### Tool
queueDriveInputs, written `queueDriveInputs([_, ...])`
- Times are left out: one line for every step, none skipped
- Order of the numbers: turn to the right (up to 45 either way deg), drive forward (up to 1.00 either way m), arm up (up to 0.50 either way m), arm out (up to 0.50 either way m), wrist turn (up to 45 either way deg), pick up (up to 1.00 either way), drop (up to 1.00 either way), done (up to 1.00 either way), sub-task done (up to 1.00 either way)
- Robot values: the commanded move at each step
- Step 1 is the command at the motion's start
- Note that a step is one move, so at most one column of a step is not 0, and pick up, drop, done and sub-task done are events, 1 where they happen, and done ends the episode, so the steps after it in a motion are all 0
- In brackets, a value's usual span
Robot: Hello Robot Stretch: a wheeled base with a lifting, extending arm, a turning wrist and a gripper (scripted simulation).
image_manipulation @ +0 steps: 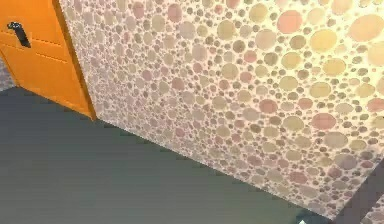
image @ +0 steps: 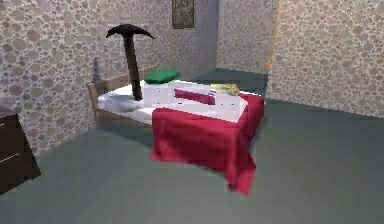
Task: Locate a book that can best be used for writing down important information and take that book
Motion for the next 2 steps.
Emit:
queueDriveInputs([-45.0,0.0,0.0,0.0,0.0,0.0,0.0,0.0,0.0])
queueDriveInputs([-45.0,0.0,0.0,0.0,0.0,0.0,0.0,0.0,0.0])
